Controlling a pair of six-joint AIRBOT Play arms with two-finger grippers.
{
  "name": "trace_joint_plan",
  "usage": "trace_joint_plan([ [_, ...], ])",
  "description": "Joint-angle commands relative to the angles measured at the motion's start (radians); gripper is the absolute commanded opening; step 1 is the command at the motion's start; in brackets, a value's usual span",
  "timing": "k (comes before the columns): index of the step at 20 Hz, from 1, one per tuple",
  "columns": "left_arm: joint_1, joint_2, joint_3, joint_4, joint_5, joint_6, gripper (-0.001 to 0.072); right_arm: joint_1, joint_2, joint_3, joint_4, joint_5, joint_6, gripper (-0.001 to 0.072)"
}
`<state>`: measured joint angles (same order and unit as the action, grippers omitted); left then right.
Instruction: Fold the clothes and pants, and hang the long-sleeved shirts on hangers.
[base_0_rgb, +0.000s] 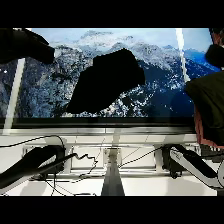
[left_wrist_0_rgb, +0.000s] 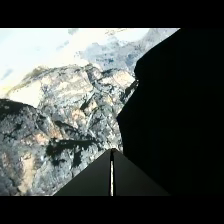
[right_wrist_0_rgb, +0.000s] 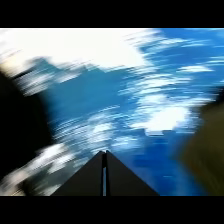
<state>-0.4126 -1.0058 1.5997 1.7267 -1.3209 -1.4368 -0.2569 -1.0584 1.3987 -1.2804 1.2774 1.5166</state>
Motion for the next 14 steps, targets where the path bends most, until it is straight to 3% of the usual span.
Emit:
trace_joint_plan([
  [1,0.009,-0.011,0.0,0.054,-0.046,0.001,0.0012,0.178,-0.01,-0.001,0.217,0.072,-0.124,0.0013],
  [4,0.074,-0.005,0.0,0.057,-0.045,0.013,0.0011,0.515,-0.061,-0.001,0.103,-0.006,-0.124,0.0013],
  [7,0.23,0.028,0.0,0.045,-0.045,0.023,0.001,0.835,-0.161,-0.001,-0.006,-0.144,-0.124,0.0013],
  [12,0.492,0.063,-0.008,-0.169,-0.045,0.116,0.001,1.13,-0.401,-0.001,-0.079,-0.283,-0.123,0.0025],
  [13,0.516,0.059,-0.013,-0.188,-0.042,0.117,0.0011,1.158,-0.451,-0.001,-0.082,-0.277,-0.123,0.0214],
  [14,0.521,0.058,-0.024,-0.192,-0.038,0.117,0.0011,1.182,-0.493,-0.001,-0.083,-0.276,-0.124,0.0576],
])
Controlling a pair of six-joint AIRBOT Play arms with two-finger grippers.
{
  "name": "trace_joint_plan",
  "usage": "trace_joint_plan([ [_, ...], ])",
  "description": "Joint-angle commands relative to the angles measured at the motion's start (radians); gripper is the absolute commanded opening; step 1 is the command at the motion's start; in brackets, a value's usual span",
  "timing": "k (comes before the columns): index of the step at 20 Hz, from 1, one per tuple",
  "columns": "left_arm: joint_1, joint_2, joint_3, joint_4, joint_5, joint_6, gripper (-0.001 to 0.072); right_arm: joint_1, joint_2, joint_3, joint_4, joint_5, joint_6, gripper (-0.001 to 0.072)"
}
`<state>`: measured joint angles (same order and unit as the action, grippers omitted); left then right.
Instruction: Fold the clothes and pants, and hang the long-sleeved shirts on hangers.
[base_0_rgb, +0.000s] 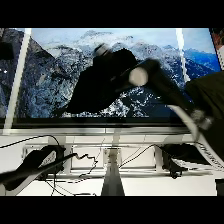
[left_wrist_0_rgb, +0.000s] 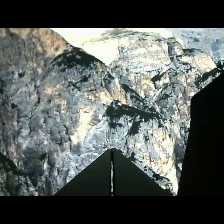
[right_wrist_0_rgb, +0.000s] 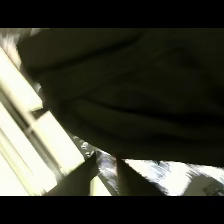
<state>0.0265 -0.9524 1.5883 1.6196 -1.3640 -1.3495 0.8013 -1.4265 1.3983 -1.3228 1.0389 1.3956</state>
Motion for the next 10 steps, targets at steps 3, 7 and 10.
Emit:
trace_joint_plan([
  [3,0.081,0.005,-0.078,-0.107,0.023,0.03,0.0011,0.171,-0.204,0.001,-0.076,-0.107,-0.001,0.061],
  [7,0.081,0.005,-0.169,-0.113,0.044,0.029,0.0011,0.178,-0.275,0.053,-0.111,-0.115,0.007,0.0609],
  [10,0.081,-0.001,-0.193,-0.114,0.047,0.029,0.0011,0.187,-0.327,0.11,-0.113,-0.115,0.006,0.0608],
])
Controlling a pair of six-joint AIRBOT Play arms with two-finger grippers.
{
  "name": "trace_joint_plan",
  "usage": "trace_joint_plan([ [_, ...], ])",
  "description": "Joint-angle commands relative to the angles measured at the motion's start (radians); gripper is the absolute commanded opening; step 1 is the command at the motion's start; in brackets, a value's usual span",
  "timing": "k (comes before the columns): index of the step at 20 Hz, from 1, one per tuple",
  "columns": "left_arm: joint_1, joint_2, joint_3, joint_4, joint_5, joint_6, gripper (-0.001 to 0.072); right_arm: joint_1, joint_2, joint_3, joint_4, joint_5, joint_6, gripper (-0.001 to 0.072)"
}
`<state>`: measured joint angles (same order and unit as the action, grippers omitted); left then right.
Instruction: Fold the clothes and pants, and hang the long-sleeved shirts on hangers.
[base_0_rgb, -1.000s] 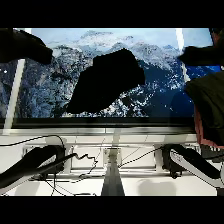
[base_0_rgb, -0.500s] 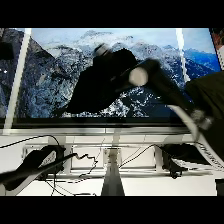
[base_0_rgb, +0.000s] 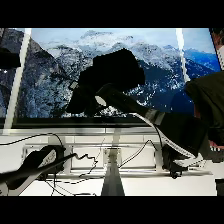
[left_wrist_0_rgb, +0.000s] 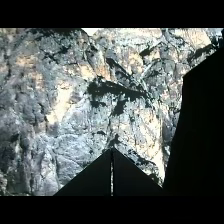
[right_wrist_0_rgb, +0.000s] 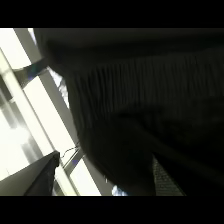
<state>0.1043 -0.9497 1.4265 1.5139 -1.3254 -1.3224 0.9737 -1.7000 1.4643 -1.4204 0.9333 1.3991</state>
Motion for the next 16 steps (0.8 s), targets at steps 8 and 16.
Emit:
trace_joint_plan([
  [8,0.003,-0.03,-0.031,-0.009,0.008,-0.001,0.0011,0.042,-0.198,0.15,-0.041,0.005,0.033,0.0585],
  [16,0.003,-0.069,-0.031,-0.144,0.009,-0.001,0.0011,0.034,-0.222,0.163,-0.136,-0.065,0.16,0.0012],
])
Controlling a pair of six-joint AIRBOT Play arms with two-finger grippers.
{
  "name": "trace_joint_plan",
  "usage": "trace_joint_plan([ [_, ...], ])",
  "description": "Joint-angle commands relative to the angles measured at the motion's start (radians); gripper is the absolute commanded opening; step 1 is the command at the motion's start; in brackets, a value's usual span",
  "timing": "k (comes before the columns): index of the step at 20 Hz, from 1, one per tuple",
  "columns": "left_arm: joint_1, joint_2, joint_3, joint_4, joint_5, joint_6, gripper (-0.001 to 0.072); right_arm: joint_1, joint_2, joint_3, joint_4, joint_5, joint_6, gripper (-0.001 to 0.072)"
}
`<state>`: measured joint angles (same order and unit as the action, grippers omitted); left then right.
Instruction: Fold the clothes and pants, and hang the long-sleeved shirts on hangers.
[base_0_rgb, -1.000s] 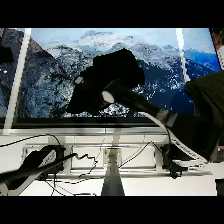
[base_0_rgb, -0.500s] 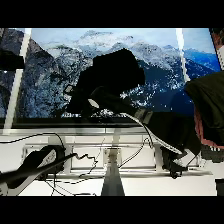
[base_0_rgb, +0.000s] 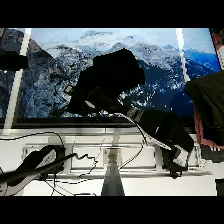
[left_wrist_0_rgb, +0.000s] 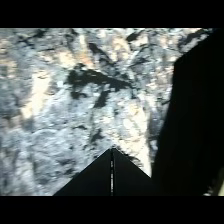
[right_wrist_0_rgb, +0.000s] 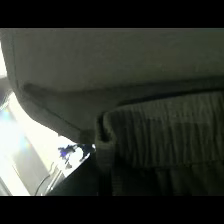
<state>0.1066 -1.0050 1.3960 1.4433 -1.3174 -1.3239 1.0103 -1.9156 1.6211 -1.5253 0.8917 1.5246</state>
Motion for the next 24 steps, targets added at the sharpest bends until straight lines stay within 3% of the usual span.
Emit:
trace_joint_plan([
  [1,0.001,-0.022,-0.001,-0.097,0.001,0.001,0.0011,-0.003,-0.002,0.006,-0.031,-0.024,0.035,0.0013],
  [8,0.023,-0.079,-0.004,-0.086,0.006,0.001,0.001,-0.106,0.142,0.085,-0.075,0.099,0.038,0.0012],
  [12,0.131,-0.057,-0.146,-0.109,-0.006,0.011,0.0008,-0.22,0.261,0.085,-0.069,0.186,0.039,0.0011],
  [15,0.255,-0.023,-0.425,-0.341,0.001,0.114,0.0006,-0.27,0.299,0.085,-0.033,0.189,0.039,0.0012],
  [18,0.346,-0.031,-0.7,-0.611,0.119,0.115,0.001,-0.27,0.298,0.084,-0.022,0.187,0.038,0.0013],
  [19,0.362,-0.044,-0.761,-0.637,0.137,0.097,0.0088,-0.268,0.298,0.084,-0.021,0.183,0.038,0.0012],
  [21,0.368,-0.086,-0.827,-0.629,0.141,0.098,0.0619,-0.268,0.298,0.084,-0.015,0.172,0.038,0.0012],
  [24,0.354,-0.183,-0.843,-0.637,0.16,0.101,0.0622,-0.268,0.298,0.084,-0.016,0.158,0.038,0.0012],
])
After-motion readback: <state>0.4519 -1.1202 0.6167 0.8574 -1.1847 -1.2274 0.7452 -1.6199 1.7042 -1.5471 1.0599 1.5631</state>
